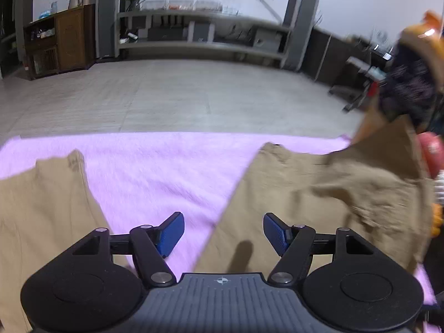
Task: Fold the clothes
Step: 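Lower the held leg onto the towel and open the right gripper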
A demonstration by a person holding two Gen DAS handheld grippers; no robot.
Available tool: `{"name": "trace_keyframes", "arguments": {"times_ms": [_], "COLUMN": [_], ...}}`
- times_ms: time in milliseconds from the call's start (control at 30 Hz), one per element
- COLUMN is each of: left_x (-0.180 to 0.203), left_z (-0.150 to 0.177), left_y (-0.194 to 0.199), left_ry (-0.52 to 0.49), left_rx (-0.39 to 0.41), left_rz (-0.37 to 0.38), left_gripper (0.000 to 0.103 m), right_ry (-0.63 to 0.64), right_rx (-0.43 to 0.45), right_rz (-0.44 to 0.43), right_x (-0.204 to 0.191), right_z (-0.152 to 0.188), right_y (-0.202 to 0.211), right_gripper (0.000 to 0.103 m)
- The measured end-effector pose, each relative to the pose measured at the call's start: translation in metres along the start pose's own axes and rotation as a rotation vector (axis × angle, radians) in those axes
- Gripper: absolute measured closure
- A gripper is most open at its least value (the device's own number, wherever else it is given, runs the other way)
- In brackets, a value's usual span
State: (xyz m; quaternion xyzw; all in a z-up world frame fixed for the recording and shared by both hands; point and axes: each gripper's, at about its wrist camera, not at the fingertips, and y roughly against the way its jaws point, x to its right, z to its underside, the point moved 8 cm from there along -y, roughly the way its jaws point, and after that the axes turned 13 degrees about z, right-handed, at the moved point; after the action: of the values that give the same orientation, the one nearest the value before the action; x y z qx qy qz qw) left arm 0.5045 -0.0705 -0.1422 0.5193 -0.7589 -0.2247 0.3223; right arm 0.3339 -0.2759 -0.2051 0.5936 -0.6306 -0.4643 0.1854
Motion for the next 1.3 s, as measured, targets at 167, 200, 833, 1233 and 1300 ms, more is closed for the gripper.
{"name": "trace_keyframes", "arguments": {"times_ms": [167, 200, 833, 1233, 1300], "left_x": [0.011, 0.015, 0.012, -0.008, -0.007], "left_z": [0.000, 0.001, 0.030, 0.098, 0.090], "left_y": [-0.044, -0.050, 0.059, 0.030, 0.041], "left_ry": [-0.138, -0.171, -0.085, 0.186, 0.142], "left_rx": [-0.095, -0.102, 0.108, -0.026, -0.021], "left_rz": [-0.059, -0.066, -0.011, 0.131, 0.023], "left_gripper": [0.040, 0.041, 0.083, 0.090, 0.093], "right_ry": [0.030, 0.019, -0.057, -0.447, -0.481], "right_rx": [-0.052, -0.057, -0.010, -0.217, -0.122], "right_rz": [0.045, 0.040, -0.111, -0.388, -0.283], "right_x": [0.001, 0.003, 0.008, 0.048, 0.084], "right_z": [0.007, 0.007, -0.010, 0.007, -0.006], "right_y": [-0.016, -0.018, 0.010, -0.055, -0.038], "right_gripper": [0.088, 0.088, 0.074, 0.103, 0.103]}}
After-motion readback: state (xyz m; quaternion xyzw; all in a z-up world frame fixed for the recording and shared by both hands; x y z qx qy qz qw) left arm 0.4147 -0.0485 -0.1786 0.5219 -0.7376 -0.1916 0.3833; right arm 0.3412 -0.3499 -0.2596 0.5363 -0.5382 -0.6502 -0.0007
